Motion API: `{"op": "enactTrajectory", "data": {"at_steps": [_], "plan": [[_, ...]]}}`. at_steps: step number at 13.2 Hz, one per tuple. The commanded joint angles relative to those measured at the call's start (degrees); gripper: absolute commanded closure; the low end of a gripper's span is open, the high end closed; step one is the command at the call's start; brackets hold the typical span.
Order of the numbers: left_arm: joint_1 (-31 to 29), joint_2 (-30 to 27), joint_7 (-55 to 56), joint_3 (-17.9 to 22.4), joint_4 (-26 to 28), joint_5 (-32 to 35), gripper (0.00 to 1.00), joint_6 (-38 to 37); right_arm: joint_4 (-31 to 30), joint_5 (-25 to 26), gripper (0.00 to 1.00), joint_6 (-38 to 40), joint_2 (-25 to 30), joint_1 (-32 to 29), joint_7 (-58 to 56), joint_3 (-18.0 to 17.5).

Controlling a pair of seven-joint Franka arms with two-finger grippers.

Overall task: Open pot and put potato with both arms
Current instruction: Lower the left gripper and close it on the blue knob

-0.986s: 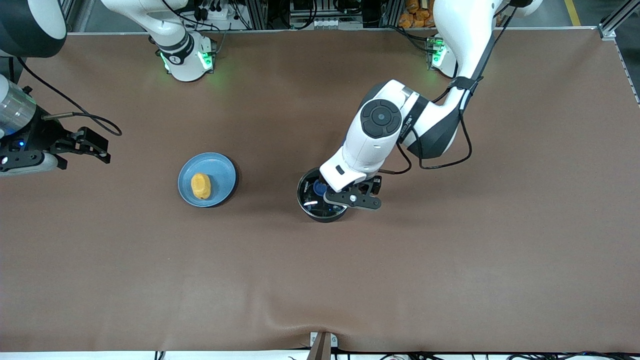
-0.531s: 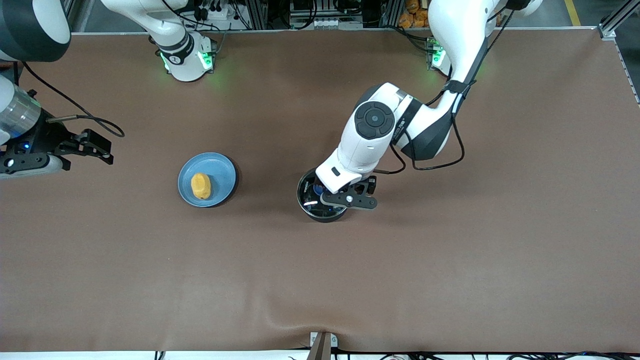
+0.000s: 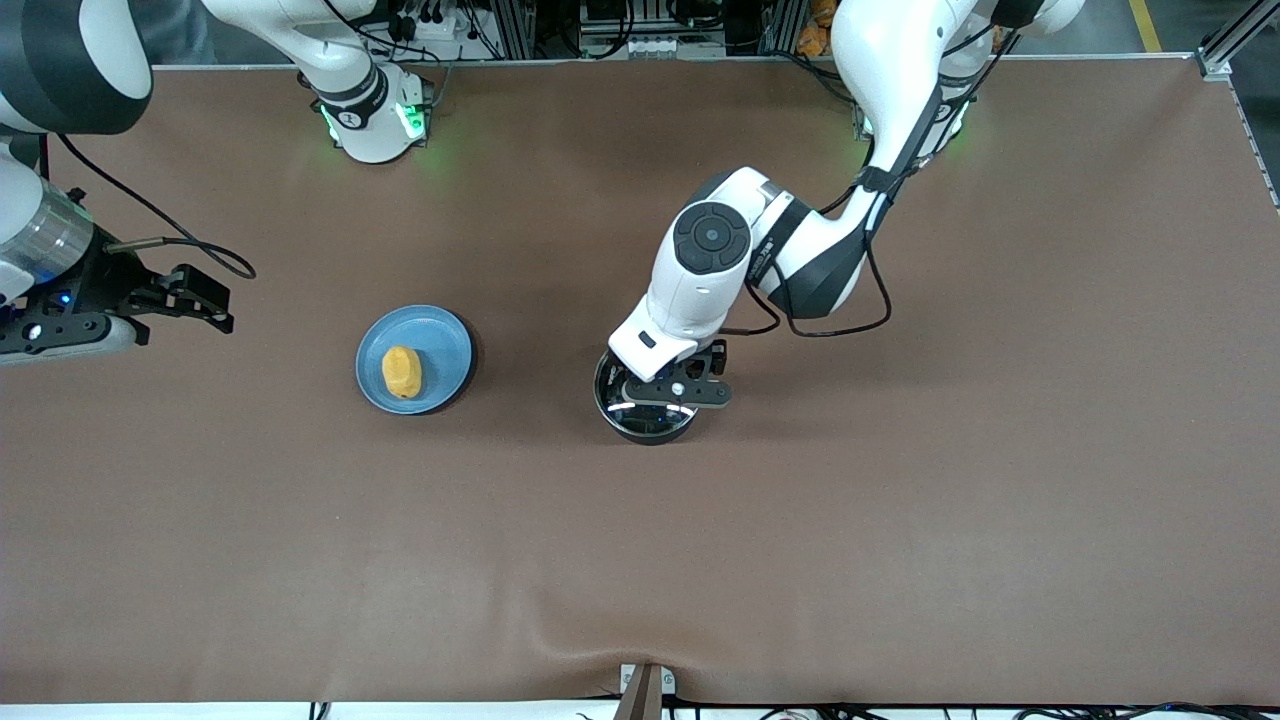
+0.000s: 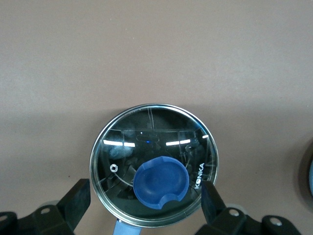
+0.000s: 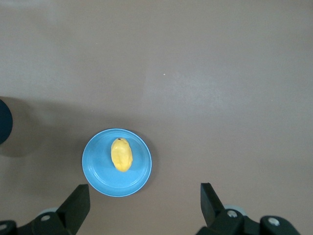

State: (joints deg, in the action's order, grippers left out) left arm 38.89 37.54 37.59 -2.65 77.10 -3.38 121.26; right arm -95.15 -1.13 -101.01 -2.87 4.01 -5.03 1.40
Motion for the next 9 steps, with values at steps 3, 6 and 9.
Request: {"op": "enactTrajectory", "data": {"at_steps": [3,6,9], "plan": [[2.42,2.71,8.27,0.98,-1.52,3.11,0.00,0.38,-0.83,0.60,0.00,-0.59,0.85,0.47,1.08,0.27],[3.83,4.29,15.39,0.98,-1.60,3.12,0.00,2.23,-0.83,0.60,0.00,-0.59,0.85,0.47,1.08,0.27],[4.01,5.88,18.12,0.98,-1.60,3.20,0.00,4.42,-2.49,0.60,0.00,-1.55,0.76,0.56,1.08,0.27]]}}
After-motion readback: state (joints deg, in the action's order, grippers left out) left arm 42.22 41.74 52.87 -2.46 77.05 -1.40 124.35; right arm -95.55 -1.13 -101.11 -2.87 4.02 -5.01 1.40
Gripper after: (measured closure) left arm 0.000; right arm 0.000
